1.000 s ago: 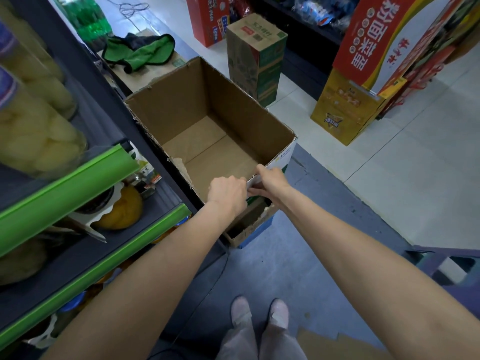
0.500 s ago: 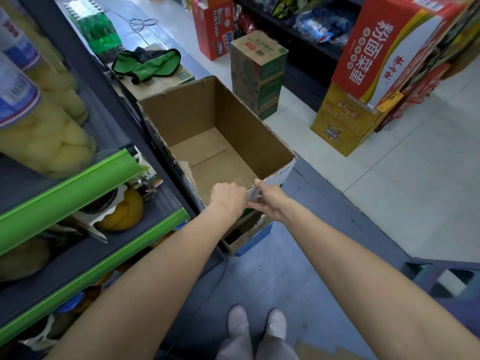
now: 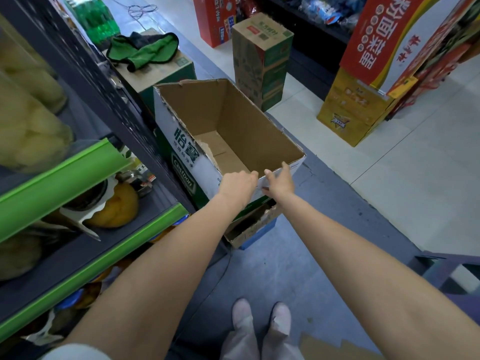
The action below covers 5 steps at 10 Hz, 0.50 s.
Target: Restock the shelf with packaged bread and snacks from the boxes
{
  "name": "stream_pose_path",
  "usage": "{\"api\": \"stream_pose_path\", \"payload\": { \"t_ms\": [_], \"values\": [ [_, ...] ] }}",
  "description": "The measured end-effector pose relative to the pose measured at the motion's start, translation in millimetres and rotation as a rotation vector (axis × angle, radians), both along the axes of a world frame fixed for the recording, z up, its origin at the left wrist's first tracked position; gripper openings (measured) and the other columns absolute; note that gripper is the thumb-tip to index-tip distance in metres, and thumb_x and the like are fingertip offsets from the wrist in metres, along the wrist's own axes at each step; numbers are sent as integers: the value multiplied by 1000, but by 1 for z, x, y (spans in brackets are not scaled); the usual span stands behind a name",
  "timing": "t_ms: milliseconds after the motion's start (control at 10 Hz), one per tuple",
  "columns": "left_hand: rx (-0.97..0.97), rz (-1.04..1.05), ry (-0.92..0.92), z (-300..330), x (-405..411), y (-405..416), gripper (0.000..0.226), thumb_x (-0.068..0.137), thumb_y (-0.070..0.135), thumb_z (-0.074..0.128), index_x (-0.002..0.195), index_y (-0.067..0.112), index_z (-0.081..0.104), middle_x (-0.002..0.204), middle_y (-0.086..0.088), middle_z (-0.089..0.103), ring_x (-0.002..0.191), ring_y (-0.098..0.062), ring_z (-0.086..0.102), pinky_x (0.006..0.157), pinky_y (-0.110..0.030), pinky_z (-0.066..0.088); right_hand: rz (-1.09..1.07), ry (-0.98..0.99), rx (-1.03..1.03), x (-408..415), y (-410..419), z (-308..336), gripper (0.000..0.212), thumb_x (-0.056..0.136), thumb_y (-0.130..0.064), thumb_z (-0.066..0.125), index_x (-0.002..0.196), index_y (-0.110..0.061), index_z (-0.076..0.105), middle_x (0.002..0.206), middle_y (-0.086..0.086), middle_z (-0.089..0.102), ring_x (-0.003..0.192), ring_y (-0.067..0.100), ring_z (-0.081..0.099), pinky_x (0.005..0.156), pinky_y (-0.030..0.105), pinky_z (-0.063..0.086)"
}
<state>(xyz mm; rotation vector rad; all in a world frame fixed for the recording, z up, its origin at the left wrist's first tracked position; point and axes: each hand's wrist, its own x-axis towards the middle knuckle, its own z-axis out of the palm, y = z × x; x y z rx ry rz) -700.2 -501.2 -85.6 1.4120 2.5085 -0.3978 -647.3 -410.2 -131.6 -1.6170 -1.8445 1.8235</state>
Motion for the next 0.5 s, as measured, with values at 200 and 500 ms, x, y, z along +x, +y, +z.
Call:
{"api": "stream_pose_path", "payload": {
  "t_ms": [200, 500],
  "values": [
    [-43, -6, -25, 0, -3, 9, 21, 96, 11, 46, 116, 10, 52, 107, -11, 64, 95, -30, 63, 65, -34, 39, 76, 0, -59, 2, 10, -10, 73, 96, -26, 51, 152, -25, 4, 155, 12, 23, 136, 37, 35, 108, 51, 38],
    [368, 201, -188, 15, 8, 5, 23, 95, 13, 44, 115, 12, 54, 114, -10, 57, 105, -29, 54, 79, -40, 45, -47, 168, -205, 46, -1, 48, 37, 99, -17, 46, 135, -8, 46, 129, 13, 55, 110, 26, 61, 86, 29, 51]
  ]
}}
